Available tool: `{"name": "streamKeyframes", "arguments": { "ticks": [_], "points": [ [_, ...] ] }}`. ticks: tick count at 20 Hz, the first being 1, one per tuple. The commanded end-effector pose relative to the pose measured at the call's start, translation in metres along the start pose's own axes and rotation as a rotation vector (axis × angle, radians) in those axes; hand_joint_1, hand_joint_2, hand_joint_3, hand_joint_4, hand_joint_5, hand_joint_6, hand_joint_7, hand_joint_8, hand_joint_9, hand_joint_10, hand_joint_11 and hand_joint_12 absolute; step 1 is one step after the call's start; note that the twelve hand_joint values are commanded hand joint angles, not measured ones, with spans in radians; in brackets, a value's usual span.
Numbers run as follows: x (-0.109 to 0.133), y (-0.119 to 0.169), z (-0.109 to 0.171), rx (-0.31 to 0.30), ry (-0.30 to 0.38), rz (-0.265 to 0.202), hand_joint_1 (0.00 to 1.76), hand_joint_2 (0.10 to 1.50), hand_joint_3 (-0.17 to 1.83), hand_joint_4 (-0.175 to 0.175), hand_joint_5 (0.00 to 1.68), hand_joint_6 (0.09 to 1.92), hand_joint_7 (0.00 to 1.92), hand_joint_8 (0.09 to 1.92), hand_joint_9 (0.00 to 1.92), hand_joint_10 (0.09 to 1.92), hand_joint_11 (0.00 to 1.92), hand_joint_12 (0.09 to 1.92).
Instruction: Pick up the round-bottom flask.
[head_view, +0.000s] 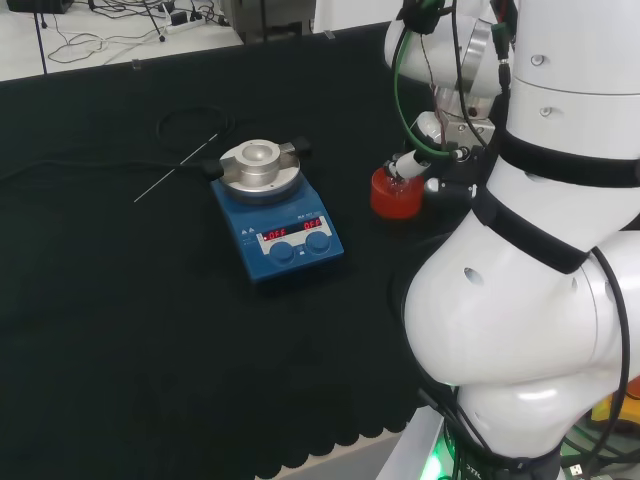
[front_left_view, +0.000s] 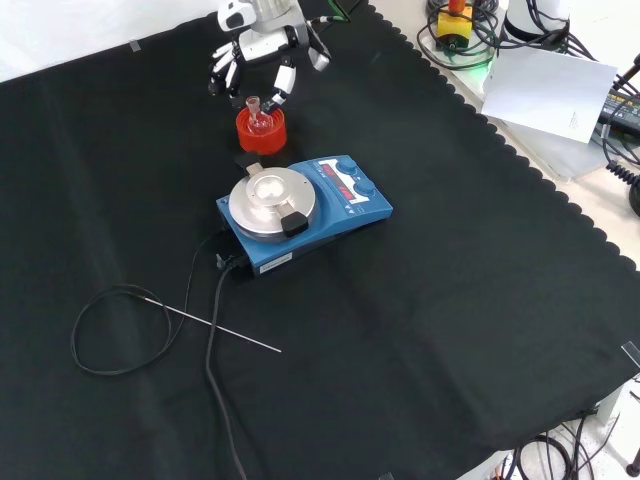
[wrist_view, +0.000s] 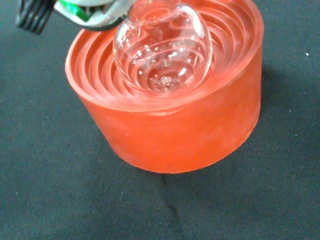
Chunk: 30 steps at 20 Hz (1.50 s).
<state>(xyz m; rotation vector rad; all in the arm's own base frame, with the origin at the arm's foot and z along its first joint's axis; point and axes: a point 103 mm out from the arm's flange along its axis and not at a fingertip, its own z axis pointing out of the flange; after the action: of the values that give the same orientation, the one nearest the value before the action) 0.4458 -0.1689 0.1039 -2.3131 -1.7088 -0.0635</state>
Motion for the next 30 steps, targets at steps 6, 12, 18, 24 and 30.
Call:
{"name": "streamKeyframes", "arguments": {
  "ticks": [6, 12, 18, 24, 30],
  "points": [
    [0.0, 0.002, 0.0, 0.002, -0.025, 0.009, 0.86, 0.7, 0.59, -0.067, 0.91, 0.74, 0.35, 0.71, 0.47, 0.68, 0.16, 1.39],
    [0.003, 0.001, -0.002, -0.024, -0.059, 0.024, 1.01, 0.87, 0.4, 0.133, 1.05, 0.9, 0.44, 0.7, 0.57, 0.64, 0.26, 1.36],
    [0.006, -0.002, -0.017, -0.031, -0.06, 0.027, 1.06, 0.77, 0.6, 0.175, 1.08, 0.98, 0.53, 0.67, 0.66, 0.57, 0.34, 1.34],
    [0.014, -0.009, -0.032, -0.036, -0.051, 0.025, 1.06, 0.75, 0.64, 0.175, 1.09, 0.98, 0.52, 0.66, 0.67, 0.57, 0.35, 1.33],
    [0.03, -0.03, -0.065, -0.063, -0.062, 0.013, 1.06, 0.74, 0.65, 0.175, 1.09, 0.98, 0.51, 0.66, 0.66, 0.57, 0.35, 1.33]
  ]
}}
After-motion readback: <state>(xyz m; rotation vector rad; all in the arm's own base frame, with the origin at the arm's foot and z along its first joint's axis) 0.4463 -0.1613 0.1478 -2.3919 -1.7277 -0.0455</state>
